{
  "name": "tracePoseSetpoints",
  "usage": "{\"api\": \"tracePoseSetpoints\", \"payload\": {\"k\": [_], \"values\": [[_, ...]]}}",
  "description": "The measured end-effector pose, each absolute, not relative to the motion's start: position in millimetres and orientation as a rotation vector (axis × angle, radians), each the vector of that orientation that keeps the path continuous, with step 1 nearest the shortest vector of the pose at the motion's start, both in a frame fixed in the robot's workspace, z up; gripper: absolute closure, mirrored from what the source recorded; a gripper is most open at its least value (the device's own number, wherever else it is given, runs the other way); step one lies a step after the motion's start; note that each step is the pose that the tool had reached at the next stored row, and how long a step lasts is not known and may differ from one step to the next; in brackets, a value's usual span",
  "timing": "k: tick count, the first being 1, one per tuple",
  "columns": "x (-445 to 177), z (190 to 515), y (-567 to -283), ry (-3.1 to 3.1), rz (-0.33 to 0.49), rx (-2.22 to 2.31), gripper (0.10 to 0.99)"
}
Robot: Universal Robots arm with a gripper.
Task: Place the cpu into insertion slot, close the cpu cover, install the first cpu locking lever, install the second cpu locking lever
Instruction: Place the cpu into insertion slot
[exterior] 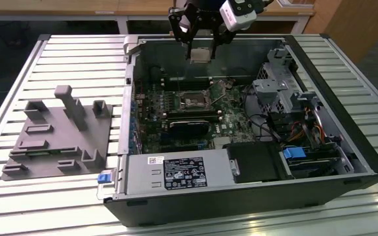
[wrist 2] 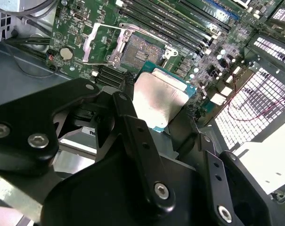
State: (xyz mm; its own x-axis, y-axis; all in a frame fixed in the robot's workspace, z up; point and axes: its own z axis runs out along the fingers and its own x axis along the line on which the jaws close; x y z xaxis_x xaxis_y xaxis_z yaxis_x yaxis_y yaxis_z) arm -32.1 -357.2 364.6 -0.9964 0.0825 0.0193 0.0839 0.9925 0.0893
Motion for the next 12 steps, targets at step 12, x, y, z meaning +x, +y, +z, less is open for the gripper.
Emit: {"api": "tracePoseSetpoints", "payload": {"k": [12], "values": [[-32.1, 364.3, -357.2, -3.119, -0.141, -0.168, 0.545]]}}
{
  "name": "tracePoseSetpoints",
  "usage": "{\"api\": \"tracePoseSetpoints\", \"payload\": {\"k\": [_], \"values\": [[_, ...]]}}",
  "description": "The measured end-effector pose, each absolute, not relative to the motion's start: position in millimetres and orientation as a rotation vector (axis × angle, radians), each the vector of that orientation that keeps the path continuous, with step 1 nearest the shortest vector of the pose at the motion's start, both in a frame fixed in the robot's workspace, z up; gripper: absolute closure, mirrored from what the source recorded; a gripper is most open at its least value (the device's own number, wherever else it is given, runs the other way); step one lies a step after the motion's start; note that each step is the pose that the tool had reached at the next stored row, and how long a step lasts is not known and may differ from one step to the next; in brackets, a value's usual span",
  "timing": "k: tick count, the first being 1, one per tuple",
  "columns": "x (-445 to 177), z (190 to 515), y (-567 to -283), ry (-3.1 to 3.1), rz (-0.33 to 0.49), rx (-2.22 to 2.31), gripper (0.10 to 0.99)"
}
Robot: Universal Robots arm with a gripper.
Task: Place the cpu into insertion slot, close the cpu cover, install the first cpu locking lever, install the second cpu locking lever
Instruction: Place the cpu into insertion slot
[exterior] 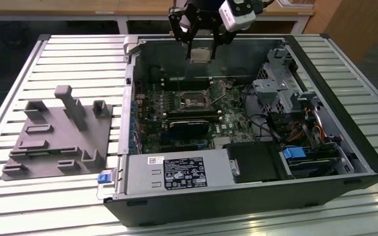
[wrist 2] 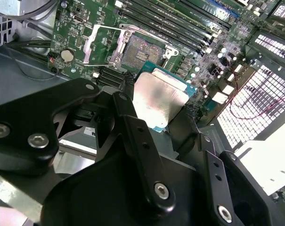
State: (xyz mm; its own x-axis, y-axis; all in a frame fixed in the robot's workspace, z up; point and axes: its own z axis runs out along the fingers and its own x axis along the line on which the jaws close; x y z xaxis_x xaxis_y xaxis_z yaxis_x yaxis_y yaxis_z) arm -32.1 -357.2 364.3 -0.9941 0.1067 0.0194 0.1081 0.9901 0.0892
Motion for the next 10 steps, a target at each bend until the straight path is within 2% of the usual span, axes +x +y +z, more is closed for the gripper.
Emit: {"api": "tracePoseSetpoints", "payload": {"k": [10], "values": [[-32.1, 363.8, -357.2, -3.118, -0.141, -0.206, 0.545]]}}
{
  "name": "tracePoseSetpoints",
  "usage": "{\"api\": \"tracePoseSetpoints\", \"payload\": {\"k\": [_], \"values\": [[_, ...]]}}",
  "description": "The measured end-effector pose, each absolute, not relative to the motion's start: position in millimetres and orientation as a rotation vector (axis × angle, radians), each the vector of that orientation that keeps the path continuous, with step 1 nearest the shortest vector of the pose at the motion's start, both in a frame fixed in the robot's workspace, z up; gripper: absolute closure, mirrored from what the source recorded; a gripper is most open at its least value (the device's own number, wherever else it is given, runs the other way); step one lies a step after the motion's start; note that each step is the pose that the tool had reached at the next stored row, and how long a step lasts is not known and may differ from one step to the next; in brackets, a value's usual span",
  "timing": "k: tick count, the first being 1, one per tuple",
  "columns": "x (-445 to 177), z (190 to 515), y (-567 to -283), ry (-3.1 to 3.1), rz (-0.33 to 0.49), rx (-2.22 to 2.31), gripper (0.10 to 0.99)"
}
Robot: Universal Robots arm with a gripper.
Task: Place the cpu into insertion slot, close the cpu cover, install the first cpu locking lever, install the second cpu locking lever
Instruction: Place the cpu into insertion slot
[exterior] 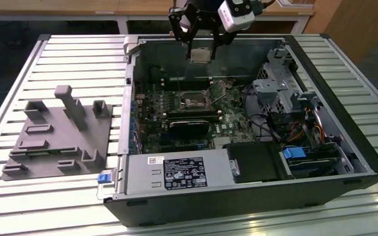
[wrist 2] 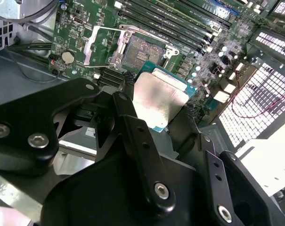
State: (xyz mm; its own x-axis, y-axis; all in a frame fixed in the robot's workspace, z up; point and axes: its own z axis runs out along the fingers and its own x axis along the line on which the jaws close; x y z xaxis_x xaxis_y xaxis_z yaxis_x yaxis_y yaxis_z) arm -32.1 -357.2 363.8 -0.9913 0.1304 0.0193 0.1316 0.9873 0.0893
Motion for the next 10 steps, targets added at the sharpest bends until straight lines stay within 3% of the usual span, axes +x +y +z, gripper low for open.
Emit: {"api": "tracePoseSetpoints", "payload": {"k": [10], "values": [[-32.1, 363.1, -357.2, -3.116, -0.142, -0.245, 0.545]]}}
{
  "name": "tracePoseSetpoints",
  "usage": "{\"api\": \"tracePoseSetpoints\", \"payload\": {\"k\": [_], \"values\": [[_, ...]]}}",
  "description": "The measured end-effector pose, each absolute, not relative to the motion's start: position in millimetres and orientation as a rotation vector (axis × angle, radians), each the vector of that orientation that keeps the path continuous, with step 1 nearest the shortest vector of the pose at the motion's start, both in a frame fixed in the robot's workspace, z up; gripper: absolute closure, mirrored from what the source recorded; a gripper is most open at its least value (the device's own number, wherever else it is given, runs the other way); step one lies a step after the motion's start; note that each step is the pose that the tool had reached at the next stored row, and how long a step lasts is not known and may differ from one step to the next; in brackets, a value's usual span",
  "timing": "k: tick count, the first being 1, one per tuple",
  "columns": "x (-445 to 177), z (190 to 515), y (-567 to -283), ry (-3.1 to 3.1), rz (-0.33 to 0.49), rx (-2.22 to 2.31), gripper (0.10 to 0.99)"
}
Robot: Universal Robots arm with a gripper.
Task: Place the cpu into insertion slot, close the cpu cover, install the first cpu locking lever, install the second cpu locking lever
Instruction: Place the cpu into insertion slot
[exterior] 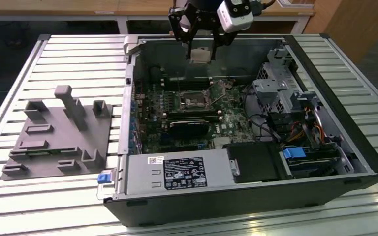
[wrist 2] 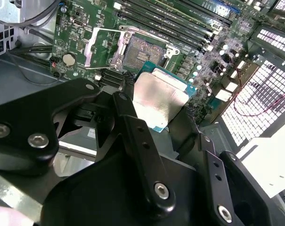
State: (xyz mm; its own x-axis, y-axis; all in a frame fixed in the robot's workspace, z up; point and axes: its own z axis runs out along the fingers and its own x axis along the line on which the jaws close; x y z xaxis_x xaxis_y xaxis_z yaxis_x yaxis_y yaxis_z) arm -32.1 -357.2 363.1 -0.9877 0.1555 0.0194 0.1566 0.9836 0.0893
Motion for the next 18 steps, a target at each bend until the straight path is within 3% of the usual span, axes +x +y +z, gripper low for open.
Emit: {"api": "tracePoseSetpoints", "payload": {"k": [18], "values": [[-32.1, 361.8, -357.2, -3.111, -0.142, -0.327, 0.545]]}}
